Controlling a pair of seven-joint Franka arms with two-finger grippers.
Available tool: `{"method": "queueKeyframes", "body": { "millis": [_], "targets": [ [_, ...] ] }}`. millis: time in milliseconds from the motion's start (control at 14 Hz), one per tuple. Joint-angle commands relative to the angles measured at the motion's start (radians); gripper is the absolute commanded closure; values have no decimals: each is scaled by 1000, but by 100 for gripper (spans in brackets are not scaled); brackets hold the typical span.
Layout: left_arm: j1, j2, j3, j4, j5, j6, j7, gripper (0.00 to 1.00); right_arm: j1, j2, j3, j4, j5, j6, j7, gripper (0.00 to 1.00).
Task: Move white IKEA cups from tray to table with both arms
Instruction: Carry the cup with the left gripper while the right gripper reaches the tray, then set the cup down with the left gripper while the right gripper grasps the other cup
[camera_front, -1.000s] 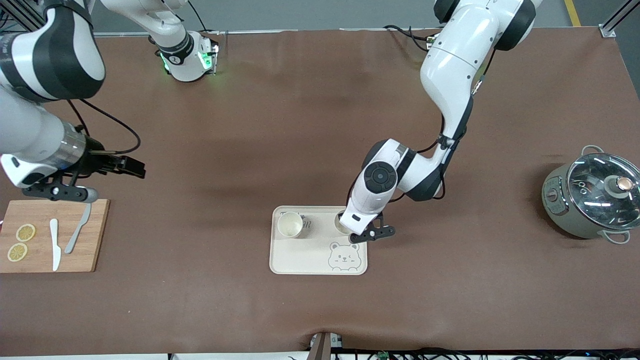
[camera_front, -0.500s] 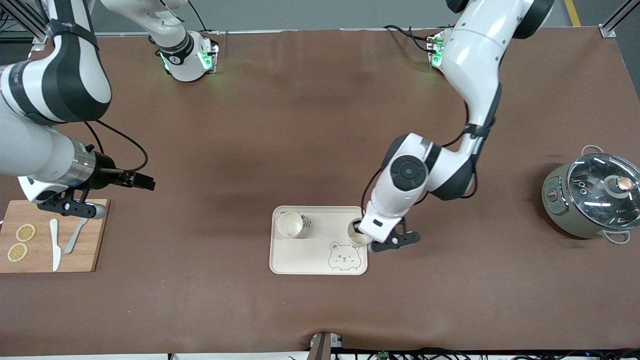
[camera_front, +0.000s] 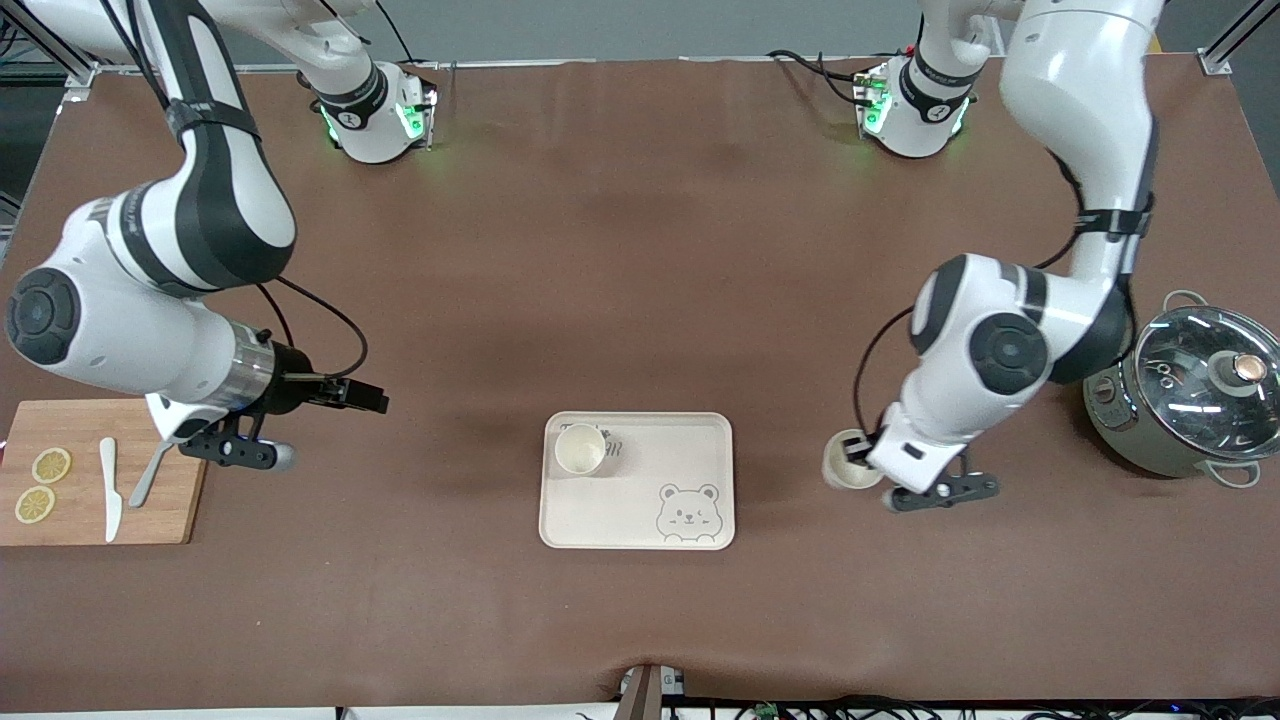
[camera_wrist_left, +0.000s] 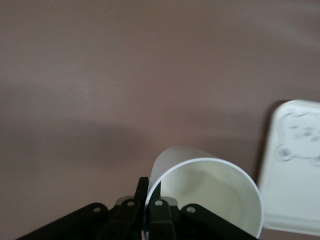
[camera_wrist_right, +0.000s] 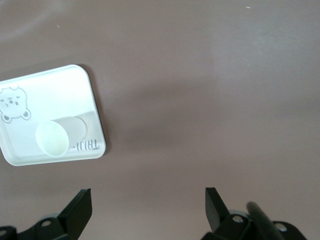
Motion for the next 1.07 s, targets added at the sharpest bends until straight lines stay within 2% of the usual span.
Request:
{"method": "queueKeyframes", "body": {
  "millis": [0,286,500,714,786,929,1000],
  "targets": [
    [109,-74,-13,-142,15,22,150,100,59,41,-5,22,20,72,119,0],
    [209,-41,-14,-212,14,100,270,100,132,115,-4,29,19,199,286,0],
    [226,-18,-13,-252,14,152,290,100,208,207,-5,36,8,320,378,0],
    [231,18,-13,-251,12,152,294,97,248,264,-8,78,5,341,407,0],
    [231,19,-13,-250,12,152,294,78,253,276,-8,79,6,342,420,0],
    [229,12,-14,-245,11,152,291,0,284,302,-8,84,5,379,438,0],
    [229,-1,-13,-242,11,144,296,0,290,311,-8,84,5,399,456,0]
  ]
}}
